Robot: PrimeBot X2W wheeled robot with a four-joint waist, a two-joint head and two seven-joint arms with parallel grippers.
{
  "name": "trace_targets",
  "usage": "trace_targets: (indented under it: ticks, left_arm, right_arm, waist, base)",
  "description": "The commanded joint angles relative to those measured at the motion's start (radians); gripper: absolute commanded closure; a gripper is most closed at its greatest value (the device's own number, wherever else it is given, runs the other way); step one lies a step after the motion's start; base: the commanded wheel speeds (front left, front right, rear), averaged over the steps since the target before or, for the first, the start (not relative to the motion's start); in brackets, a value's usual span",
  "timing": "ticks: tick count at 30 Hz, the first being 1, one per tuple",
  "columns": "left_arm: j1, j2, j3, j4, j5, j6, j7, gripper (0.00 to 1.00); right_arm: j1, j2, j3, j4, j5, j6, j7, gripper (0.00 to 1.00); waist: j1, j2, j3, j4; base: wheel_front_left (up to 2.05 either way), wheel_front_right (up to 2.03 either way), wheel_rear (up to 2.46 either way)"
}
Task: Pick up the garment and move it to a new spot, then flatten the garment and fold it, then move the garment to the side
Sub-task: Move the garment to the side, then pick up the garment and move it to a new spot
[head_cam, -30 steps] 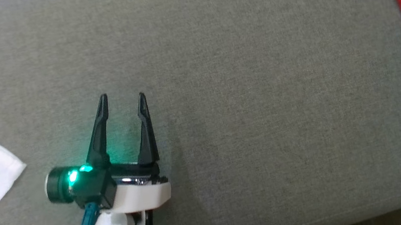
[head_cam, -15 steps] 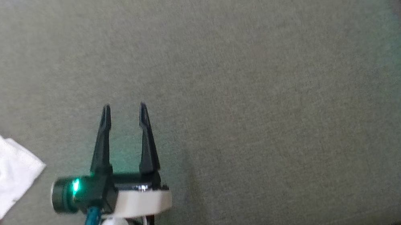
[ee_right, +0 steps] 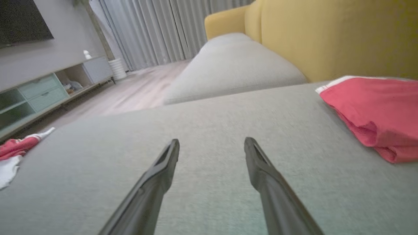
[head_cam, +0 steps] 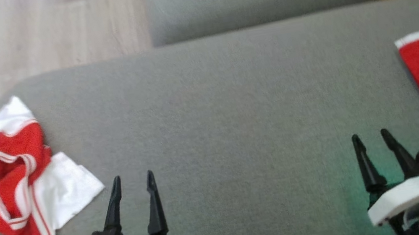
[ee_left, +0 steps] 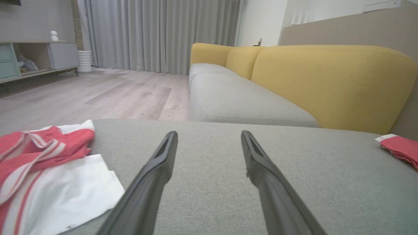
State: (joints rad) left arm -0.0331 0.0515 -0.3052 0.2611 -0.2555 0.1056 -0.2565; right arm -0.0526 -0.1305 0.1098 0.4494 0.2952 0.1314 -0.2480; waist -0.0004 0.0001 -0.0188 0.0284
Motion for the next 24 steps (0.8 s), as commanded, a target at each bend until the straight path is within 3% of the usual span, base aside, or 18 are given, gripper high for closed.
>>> trace_targets:
  ticks: [1,9,24]
  left_arm:
    - [-0.022,-0.001,0.043,-0.022,0.001,0.001,-0.005,0.00]
    - [0.053,-0.001,0.088,-0.003,0.029,-0.023,-0.005,0.00]
    - [0.083,-0.001,0.128,0.013,0.065,-0.038,-0.005,0.00]
  right_arm:
    - [-0.031,-0.003,0.013,-0.045,-0.010,-0.001,-0.014,0.00]
    - [0.155,0.065,-0.042,-0.218,-0.099,-0.001,-0.014,0.00]
    - [0.227,0.080,-0.069,-0.238,-0.120,-0.001,-0.014,0.00]
  waist:
    - [0.0004,-0.0001,-0.065,0.047]
    - [0.0004,-0.0001,-0.139,0.064]
    - [0.0004,-0.0001,-0.156,0.064]
  base:
    - [0.00,0.00,0.00]
    - [0.00,0.00,0.00]
    - [0.00,0.00,0.00]
